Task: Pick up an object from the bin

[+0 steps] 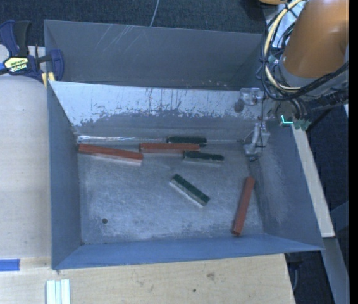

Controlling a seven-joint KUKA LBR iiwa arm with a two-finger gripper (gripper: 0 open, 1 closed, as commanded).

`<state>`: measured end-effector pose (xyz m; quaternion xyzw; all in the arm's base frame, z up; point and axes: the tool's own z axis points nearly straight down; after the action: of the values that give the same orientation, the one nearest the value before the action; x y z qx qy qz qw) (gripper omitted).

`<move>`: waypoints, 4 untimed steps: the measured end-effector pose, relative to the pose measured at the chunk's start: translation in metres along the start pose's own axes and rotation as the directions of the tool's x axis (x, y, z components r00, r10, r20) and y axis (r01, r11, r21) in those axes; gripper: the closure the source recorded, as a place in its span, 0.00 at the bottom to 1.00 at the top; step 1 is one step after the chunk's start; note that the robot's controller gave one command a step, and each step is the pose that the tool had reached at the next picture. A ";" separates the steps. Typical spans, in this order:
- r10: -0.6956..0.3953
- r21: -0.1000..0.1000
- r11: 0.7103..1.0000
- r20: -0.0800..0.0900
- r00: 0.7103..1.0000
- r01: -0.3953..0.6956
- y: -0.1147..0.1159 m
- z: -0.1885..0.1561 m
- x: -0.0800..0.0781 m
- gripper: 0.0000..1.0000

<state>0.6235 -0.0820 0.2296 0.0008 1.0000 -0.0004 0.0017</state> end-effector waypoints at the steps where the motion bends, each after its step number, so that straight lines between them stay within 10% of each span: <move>1: -0.001 0.000 1.000 0.001 1.000 0.001 0.000 0.000 0.000 0.00; 2: 0.042 -0.001 0.999 0.004 0.999 -0.042 0.024 0.074 0.007 0.00; 3: 0.195 0.000 0.981 -0.006 0.981 -0.195 0.056 0.075 0.040 0.00; 4: 0.392 0.000 0.920 -0.002 0.920 -0.392 0.064 0.092 0.040 0.00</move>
Offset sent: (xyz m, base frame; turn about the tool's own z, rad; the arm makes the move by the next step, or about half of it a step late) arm -0.0161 0.0507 -0.1596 0.0880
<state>0.5840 -0.0179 0.1372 0.2006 0.9797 0.0002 0.0007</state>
